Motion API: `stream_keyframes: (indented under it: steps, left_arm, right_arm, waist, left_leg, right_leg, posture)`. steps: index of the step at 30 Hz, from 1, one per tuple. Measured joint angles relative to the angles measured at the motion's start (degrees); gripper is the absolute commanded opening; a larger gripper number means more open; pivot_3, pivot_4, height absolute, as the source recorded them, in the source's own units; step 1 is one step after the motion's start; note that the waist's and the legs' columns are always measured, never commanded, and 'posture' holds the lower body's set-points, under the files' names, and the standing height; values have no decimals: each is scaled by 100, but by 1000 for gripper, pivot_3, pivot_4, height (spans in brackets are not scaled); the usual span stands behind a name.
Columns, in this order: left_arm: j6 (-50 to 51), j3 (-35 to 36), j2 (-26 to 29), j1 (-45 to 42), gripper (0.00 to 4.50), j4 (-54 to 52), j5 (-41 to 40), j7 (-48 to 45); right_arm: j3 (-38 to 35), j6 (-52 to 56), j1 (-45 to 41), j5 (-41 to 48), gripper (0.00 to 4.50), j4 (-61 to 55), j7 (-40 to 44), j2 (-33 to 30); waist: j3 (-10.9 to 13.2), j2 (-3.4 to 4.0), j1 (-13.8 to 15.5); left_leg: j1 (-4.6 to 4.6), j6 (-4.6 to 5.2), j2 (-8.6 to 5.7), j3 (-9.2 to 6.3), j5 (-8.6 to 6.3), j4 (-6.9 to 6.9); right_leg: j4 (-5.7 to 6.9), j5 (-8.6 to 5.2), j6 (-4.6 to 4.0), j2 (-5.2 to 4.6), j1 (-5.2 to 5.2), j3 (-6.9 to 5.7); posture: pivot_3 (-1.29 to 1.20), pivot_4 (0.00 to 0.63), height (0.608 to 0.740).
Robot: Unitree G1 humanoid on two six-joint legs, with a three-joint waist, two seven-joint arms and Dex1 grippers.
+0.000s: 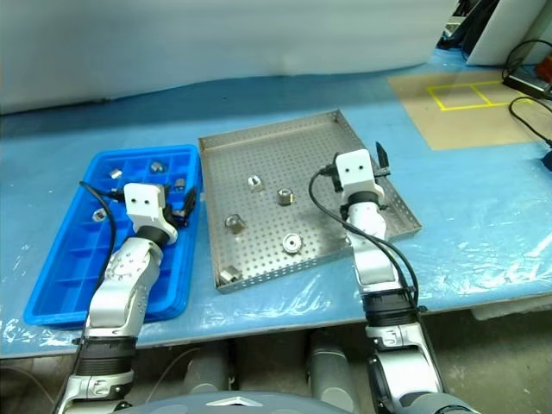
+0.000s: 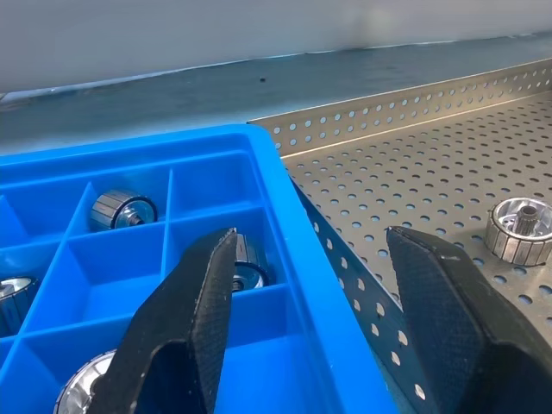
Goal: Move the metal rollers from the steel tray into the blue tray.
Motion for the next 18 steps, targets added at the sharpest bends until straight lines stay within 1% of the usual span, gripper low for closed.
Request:
stream_keyframes:
  steps: [14,16,18]
  left_arm:
    - [-2,-43,-1,-202,2957,198,-5,-115]
    - [-4,-43,6,-247,2957,248,-11,-159]
    - [5,-43,94,-390,2957,391,-62,-320]
  right_arm:
    - [-9,130,181,4,4276,-342,42,-12]
    - [-10,129,184,27,4276,-343,112,-38]
    - [-13,117,178,219,4276,-344,395,-134]
  waist:
    - [0,0,-25]
    - [0,0,-25]
    - [0,0,-25]
  left_leg:
    - [1,0,0,0,0,0]
    - [1,0,0,0,0,0]
    - [1,1,0,0,0,1]
  right_leg:
    - [0,-1,2,0,0,0]
    - [0,-1,2,0,0,1]
    - [2,-1,2,1,0,0]
  posture:
    - [-94,150,740]
    - [-94,150,740]
    - [-100,150,740]
